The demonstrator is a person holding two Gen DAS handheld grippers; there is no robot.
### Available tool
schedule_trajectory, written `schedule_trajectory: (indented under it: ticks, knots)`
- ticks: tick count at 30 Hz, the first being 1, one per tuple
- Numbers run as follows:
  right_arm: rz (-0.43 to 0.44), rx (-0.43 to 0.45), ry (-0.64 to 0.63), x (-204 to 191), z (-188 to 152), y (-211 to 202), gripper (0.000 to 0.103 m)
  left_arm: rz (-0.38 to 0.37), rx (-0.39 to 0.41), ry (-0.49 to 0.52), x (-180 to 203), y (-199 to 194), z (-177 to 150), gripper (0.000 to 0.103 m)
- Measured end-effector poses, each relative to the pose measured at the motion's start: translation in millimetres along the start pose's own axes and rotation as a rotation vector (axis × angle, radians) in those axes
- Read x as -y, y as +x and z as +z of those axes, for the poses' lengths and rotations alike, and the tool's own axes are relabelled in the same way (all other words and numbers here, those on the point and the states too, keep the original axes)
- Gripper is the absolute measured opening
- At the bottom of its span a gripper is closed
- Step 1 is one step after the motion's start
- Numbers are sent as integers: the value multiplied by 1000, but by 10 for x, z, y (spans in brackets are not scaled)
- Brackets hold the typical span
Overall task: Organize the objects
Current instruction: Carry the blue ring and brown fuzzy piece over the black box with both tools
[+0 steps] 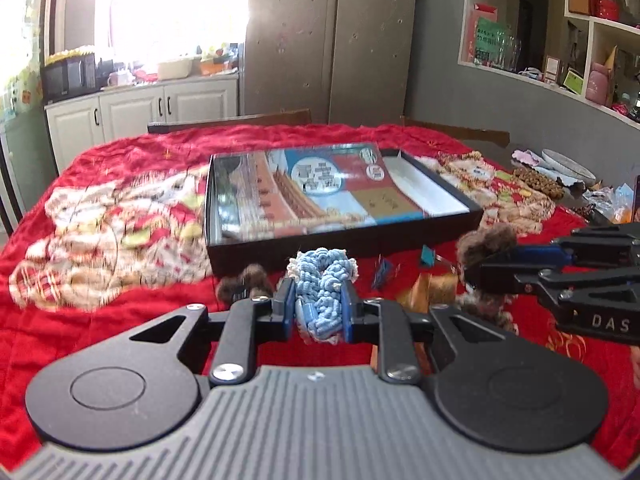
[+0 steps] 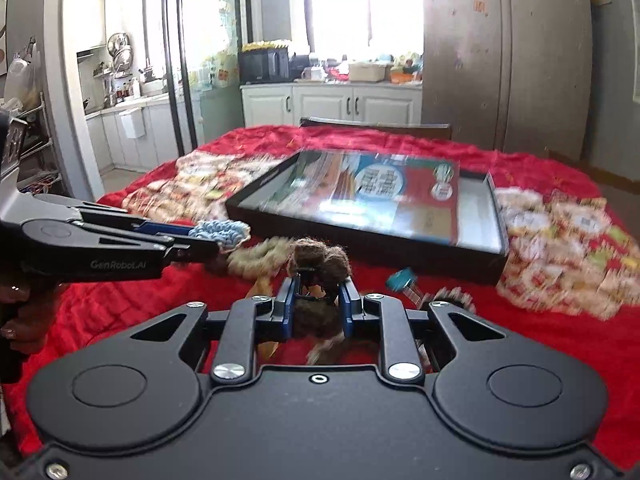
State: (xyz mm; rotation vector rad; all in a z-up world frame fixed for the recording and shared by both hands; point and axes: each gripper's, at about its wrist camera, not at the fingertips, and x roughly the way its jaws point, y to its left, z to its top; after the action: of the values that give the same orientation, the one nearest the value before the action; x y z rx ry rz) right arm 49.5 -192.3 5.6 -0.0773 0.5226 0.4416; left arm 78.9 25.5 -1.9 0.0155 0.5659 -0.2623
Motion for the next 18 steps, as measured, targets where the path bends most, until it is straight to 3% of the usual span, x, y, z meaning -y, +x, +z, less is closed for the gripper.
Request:
schedule_trajectory:
  ticks: [9, 18]
  knots:
    - [-58, 42, -5, 233, 340, 248, 21, 15, 27, 3, -75, 281, 385, 26]
    - [-77, 29, 25, 558, 613, 781, 21, 38, 2, -7, -186, 800, 641, 26]
